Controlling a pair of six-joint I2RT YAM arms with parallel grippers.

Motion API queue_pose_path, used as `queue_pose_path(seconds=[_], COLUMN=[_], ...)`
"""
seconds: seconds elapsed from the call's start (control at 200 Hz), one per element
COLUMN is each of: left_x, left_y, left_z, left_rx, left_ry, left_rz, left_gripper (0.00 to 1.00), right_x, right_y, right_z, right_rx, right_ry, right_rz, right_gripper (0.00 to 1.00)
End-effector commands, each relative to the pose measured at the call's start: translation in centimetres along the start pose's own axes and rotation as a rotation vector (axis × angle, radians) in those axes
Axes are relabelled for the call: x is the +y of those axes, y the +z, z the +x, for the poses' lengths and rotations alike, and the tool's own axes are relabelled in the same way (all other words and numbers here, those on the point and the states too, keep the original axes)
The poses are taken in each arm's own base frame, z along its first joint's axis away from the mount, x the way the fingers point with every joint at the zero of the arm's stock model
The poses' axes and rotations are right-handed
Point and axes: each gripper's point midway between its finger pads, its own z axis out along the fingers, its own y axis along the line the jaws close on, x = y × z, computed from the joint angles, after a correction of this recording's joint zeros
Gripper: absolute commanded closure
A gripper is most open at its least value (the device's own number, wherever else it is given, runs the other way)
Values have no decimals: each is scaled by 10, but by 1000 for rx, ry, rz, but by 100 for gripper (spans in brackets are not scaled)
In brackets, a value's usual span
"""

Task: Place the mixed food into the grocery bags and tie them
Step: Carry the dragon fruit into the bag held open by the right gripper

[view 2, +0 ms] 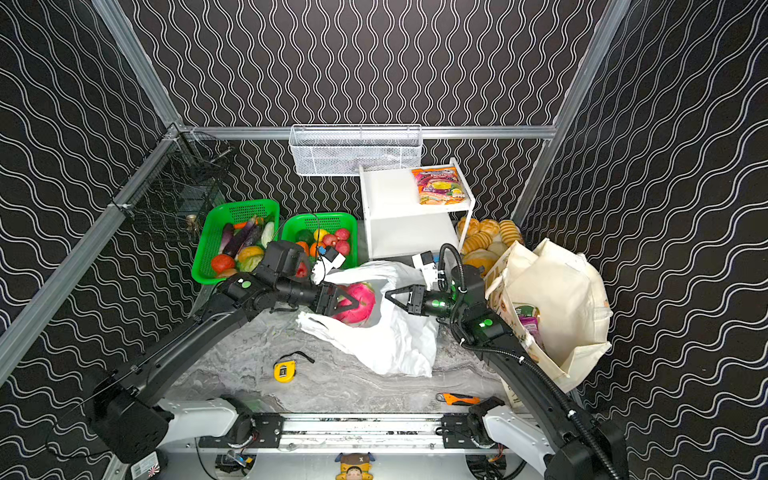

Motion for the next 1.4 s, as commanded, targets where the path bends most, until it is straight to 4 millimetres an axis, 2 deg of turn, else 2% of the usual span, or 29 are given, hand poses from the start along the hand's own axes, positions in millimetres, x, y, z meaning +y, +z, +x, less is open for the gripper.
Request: queue_pose_path(seconds=[0.0,0.085,0.22,0.37,0.481,0.611,0.741,0.816,1.051,1.226,1.392], left_x=[-3,7,10,-1,5,-11,8,20,-1,-12,-2], left_y=[9,14,12,9,5,12,14,8,-12,-36,-54], left_z=[-22,-10,5,12,-2,-14,-14,-18,-37,-49,-55], left_rx=[-50,59,145,146,62,16,21,-27,-208,-271,-360], left_ry=[-104,-63,3,48,23,9,-24,-63,-142,-142,-211], left_rz=[30,-75,-110,-50,-103,-1,-111,-188,-108,-113,-187], left_gripper=[51,50,46,44,43,42,43,43,43,41,42], right_x=[27,29,28,31,43,53,54,52,60,67,73], right_y=[-2,-3,-3,1,2,1,2,6,35,43,49], right_z=[-4,-7,-18,-21,-18,-16,-18,-18,-10,-10,-8], right_rx=[-12,-33,-94,-82,-57,-51,-69,-86,-125,-131,-163], right_ry=[-37,-39,-31,-21,-20,-22,-3,6,-24,-25,-19], right_rz=[-131,-140,-138,-180,-257,-326,-347,-338,-334,-417,-503], right_gripper=[100,100,100,100,100,100,100,100,100,100,100])
